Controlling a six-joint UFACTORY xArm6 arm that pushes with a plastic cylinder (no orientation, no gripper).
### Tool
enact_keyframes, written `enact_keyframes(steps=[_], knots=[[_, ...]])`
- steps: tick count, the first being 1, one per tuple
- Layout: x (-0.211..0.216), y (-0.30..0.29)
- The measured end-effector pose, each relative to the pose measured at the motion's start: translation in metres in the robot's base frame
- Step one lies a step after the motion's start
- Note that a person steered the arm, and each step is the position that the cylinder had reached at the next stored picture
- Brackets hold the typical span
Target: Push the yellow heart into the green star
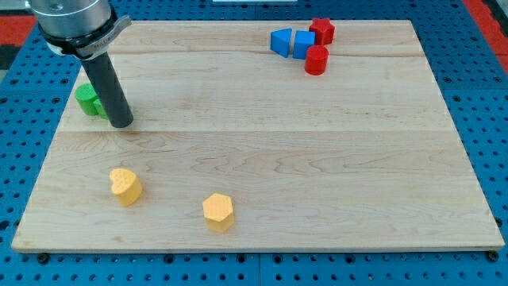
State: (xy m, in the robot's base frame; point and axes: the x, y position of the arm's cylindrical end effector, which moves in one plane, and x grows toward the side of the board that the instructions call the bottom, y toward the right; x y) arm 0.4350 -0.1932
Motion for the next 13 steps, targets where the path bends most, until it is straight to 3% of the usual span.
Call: enact_keyframes(steps=[1,2,3,7,9,11,12,13], knots=[[0.026,0.088],[0.054,0.129],[0.096,0.129],[0.12,0.01],[0.082,-0.048],[0.097,-0.063],[0.094,-0.103],[0.07,-0.095]])
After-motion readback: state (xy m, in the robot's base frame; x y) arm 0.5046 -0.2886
